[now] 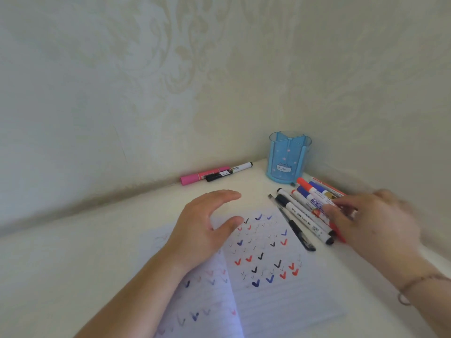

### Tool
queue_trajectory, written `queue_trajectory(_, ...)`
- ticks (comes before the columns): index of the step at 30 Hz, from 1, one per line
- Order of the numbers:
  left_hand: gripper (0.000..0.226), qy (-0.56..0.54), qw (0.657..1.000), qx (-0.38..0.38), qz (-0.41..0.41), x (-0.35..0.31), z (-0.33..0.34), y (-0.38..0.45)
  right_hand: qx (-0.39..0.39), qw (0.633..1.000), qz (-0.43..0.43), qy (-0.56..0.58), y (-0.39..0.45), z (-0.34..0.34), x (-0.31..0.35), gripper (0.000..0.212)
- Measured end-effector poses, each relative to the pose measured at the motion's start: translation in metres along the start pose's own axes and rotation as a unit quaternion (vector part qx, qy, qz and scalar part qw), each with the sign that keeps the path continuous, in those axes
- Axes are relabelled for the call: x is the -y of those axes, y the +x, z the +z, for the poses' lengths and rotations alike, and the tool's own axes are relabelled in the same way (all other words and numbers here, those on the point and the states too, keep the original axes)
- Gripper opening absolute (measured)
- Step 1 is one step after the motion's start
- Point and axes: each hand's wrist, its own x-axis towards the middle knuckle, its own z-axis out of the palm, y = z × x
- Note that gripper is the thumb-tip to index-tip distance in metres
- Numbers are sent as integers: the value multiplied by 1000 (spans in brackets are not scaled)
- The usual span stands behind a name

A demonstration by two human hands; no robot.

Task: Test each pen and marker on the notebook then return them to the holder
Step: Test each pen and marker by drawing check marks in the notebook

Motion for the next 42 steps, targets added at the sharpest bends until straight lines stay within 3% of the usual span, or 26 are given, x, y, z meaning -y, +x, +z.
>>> queue_trajectory(5, 31, 32, 998, -23, -39, 9, -1, 3, 75, 993, 1, -89, 9, 17, -5, 29)
queue_trajectory(10, 27, 77, 994, -20, -72, 14, -1, 5, 60, 990, -34, -125, 19, 14, 12, 37)
queue_trajectory(13, 25, 87, 991, -39, -91, 17, -1, 7, 55, 988, -121, -77, 42, 15, 49, 33)
queue_trajectory(16, 24, 92, 989, -49, -105, 20, -2, 8, 110, 967, -227, -31, 73, 40, 97, 32)
queue_trajectory(21, 25, 94, 990, -45, -95, 26, 0, 7, 156, 940, -289, -93, 117, 104, 149, 43)
queue_trajectory(25, 32, 86, 991, -44, -90, 26, 0, 7, 117, 927, -300, -194, 131, 125, 158, 31)
queue_trajectory(28, 30, 80, 993, -53, -72, 26, 2, 8, 92, 929, -302, -192, 129, 128, 148, 20)
queue_trajectory(33, 37, 99, 987, -120, -38, 23, 0, 10, -26, 931, -361, -34, 94, 85, 122, 17)
queue_trajectory(37, 44, 228, 967, -112, 37, 13, 0, 10, -2, 936, -341, 89, 36, 31, 93, 16)
queue_trajectory(39, 40, 247, 960, -112, 73, 9, 1, 7, 59, 938, -249, 232, 11, 3, 83, 10)
queue_trajectory(40, 43, 233, 963, -97, 95, 6, 3, 6, 102, 918, -171, 344, 2, -7, 81, 8)
queue_trajectory(42, 48, 160, 977, -45, 134, -1, 6, 1, 156, 834, -39, 528, -10, -14, 78, 14)
